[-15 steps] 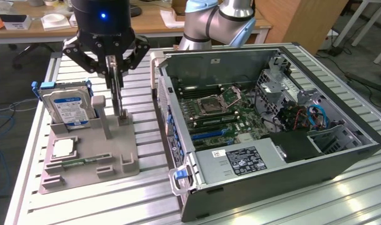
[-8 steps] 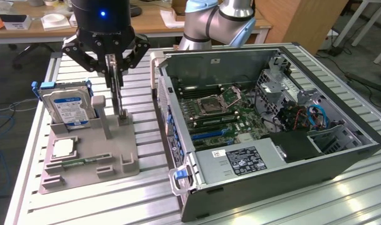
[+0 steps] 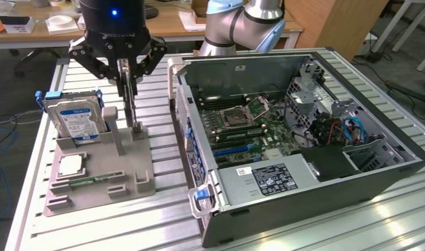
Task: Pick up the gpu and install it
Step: 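Pick up the gpu and move the gpu toward the slot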
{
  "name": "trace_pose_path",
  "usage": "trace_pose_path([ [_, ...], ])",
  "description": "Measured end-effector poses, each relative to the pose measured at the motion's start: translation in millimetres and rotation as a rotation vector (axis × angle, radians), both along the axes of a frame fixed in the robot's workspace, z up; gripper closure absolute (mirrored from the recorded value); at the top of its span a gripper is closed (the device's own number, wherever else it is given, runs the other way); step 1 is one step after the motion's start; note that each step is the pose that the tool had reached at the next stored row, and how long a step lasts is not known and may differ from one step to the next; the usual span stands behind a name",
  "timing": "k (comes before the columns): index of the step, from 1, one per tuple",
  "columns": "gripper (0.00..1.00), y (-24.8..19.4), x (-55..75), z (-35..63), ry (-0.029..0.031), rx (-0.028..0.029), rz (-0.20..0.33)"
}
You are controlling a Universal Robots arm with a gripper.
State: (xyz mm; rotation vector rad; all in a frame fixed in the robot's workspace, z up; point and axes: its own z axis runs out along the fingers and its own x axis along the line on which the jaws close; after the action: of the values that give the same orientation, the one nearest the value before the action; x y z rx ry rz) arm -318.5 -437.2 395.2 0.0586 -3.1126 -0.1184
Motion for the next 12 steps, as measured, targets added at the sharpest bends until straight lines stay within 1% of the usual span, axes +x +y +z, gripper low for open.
trace_pose_path([
  [12,0.73,0.0,0.0,4.4,0.0000,0.0000,0.000],
])
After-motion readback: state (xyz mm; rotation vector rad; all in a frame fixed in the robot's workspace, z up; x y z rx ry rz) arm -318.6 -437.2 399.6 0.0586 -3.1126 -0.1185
